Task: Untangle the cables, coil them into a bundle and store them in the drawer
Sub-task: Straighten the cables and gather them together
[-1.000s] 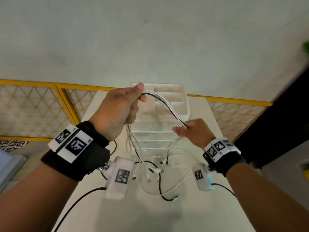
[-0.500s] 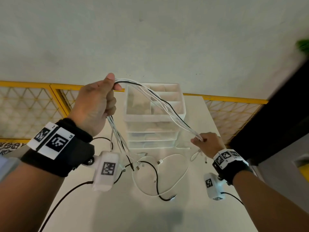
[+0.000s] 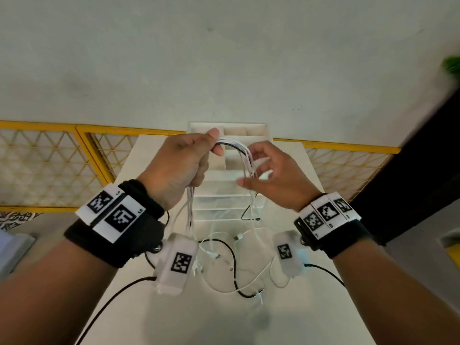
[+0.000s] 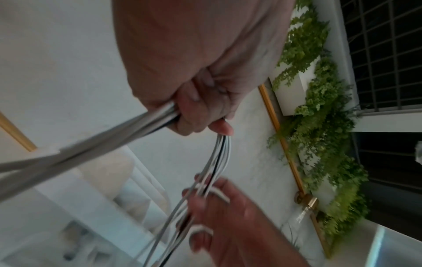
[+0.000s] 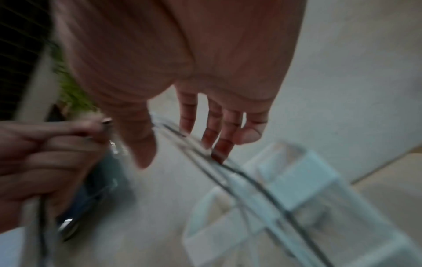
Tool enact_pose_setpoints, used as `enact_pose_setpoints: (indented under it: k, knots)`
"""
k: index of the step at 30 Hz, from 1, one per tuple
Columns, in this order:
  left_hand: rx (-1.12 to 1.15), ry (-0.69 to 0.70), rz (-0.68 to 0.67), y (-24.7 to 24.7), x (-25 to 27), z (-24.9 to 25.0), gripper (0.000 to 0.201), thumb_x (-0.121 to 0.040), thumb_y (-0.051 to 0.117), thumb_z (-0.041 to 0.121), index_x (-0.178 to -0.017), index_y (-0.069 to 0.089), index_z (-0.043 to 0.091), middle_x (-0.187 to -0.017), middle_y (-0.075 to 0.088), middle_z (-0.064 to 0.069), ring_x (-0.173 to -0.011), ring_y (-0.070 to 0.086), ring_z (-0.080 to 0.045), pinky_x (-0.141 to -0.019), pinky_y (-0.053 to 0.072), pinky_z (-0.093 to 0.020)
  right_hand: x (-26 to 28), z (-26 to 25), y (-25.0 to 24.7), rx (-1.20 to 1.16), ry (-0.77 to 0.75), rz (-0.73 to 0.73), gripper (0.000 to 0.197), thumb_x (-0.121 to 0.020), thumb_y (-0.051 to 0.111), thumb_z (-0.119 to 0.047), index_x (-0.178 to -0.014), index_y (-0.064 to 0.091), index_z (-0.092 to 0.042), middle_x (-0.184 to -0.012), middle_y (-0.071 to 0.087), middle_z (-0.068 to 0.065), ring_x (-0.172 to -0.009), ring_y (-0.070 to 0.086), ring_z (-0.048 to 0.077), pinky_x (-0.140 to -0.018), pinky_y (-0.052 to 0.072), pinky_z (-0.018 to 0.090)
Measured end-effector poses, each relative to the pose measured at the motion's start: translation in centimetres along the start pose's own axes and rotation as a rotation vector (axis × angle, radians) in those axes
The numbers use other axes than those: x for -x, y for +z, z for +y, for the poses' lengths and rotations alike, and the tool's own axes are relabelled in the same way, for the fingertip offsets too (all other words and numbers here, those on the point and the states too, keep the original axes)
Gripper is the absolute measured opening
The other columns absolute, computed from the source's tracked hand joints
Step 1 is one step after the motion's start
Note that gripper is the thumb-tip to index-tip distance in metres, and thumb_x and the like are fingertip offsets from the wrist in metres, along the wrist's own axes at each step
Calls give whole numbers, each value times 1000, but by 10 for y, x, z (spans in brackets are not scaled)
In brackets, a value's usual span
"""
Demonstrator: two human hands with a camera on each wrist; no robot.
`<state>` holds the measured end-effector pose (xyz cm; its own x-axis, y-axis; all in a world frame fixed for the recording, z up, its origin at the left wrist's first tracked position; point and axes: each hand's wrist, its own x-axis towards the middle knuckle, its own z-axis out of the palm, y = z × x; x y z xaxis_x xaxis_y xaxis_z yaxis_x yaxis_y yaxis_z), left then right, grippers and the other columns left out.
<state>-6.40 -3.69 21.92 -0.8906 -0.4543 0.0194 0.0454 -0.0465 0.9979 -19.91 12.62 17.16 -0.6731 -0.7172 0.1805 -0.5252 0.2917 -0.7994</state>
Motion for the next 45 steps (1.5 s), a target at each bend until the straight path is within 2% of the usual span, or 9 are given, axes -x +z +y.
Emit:
enact_pose_setpoints:
  k: [3, 9, 19, 24, 30, 34, 38, 41, 45]
  knots:
    - [21, 14, 34, 7, -1, 6, 37, -100, 52, 33, -75, 60, 8, -43, 23, 10, -37, 15, -8, -41, 16, -17, -4, -22, 10, -52, -32, 195, 14, -83, 76, -20, -83, 65, -27, -68, 66, -4, -54, 61, 19, -55, 51, 26]
    - [104, 60, 148, -10, -4, 20, 37, -100, 52, 33, -76, 59, 6, -40, 23, 11, -35, 15, -7, -40, 15, -17, 9, 5, 14, -293, 100, 289, 21, -85, 75, -6, -77, 57, -11, -70, 67, 20, -56, 71, 23, -52, 55, 28]
    - [134, 61, 190, -20, -8, 26, 36, -100, 53, 34, -76, 60, 8, -41, 22, 11, -35, 16, -7, -38, 17, -17, 23, 51, 7, 193, 239, -63, 35, -86, 70, -38, -71, 73, -7, -71, 70, 9, -69, 62, 19, -71, 48, 29]
    - [140, 91, 163, -32, -8, 42, 35, -100, 52, 36, -78, 60, 10, -42, 21, 12, -37, 15, -7, -38, 17, -19, 35, 102, 8, 431, 513, -152, 41, -85, 64, -36, -53, 52, -14, -64, 60, 7, -71, 64, 31, -63, 48, 33]
    - [153, 116, 176, -29, -7, 34, 34, -99, 53, 36, -80, 60, 9, -42, 21, 12, -37, 15, -7, -38, 17, -19, 30, 119, -9, 360, 697, 155, 52, -90, 61, -55, -57, 60, -14, -75, 65, 13, -79, 58, 32, -65, 45, 34]
    - [223, 162, 216, -30, -7, 33, 32, -99, 52, 37, -81, 60, 11, -43, 21, 11, -39, 15, -7, -39, 17, -20, 35, 134, -13, 451, 736, 183, 26, -85, 68, -33, -71, 74, -13, -78, 73, 15, -71, 66, 33, -68, 58, 33]
    - [177, 127, 173, -27, -7, 26, 33, -100, 51, 36, -81, 61, 10, -43, 20, 11, -37, 15, -7, -38, 19, -17, 38, 135, -21, 410, 814, 150, 33, -83, 73, -22, -116, 69, -20, -116, 67, 14, -101, 62, 34, -81, 49, 29]
    - [132, 83, 110, -20, -7, 22, 34, -100, 50, 34, -82, 62, 8, -43, 21, 11, -36, 15, -6, -38, 17, -16, 25, 111, -31, 381, 700, 82, 78, -70, 67, -23, -144, 45, -26, -109, 60, 6, -104, 59, 28, -92, 51, 38]
    - [-35, 48, -29, -2, -6, 20, 35, -98, 54, 33, -82, 69, 5, -45, 22, 9, -39, 16, -10, -41, 17, -18, 4, 12, -30, -74, 152, 85, 81, -69, 85, -11, -137, 49, -36, -64, 47, 1, -60, 44, 14, -64, 45, 28]
